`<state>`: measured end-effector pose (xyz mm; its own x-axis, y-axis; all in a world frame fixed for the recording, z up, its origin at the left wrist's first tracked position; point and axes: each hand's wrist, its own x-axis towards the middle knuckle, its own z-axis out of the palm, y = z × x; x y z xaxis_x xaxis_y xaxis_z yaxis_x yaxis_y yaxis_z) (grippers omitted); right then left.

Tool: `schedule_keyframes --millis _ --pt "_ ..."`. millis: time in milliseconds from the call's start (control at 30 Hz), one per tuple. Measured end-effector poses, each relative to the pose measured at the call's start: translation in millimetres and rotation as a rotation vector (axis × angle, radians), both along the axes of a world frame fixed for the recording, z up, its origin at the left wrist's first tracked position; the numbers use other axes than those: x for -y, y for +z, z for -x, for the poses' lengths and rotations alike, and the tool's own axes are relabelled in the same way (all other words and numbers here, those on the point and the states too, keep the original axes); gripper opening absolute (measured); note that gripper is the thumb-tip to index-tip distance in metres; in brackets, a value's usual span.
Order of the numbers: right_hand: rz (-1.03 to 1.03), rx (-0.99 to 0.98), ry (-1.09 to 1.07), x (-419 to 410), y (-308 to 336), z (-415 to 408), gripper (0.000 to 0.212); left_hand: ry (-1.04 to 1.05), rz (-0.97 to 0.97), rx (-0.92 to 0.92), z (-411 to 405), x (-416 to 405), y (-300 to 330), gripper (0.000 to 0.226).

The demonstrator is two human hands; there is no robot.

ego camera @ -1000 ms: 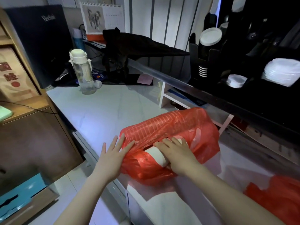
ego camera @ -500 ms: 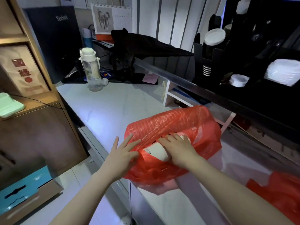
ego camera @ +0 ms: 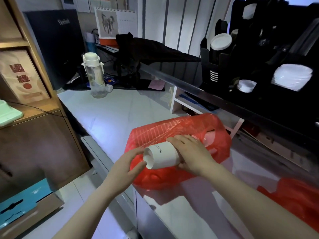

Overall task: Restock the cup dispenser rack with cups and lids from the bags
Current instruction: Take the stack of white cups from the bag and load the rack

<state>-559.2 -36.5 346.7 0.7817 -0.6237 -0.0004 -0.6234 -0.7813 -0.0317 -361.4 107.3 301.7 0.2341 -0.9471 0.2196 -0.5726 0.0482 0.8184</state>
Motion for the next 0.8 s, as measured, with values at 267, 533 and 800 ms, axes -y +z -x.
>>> schedule_keyframes --millis 267,533,800 --pt "0.068 0.026 0.02 -27.4 -9.3 -9.2 0.095 0.171 0.004 -0.416 28.9 13.0 0.8 0.082" --pt "0.024 -0.014 -0.284 13.6 -22.4 69.1 0.047 0.279 -0.034 -0.772 5.4 4.0 -13.4 0.06" --pt "0.097 -0.055 -0.473 49.6 -42.5 118.0 0.046 0.234 -0.083 -0.838 -53.3 -8.4 -25.6 0.059"
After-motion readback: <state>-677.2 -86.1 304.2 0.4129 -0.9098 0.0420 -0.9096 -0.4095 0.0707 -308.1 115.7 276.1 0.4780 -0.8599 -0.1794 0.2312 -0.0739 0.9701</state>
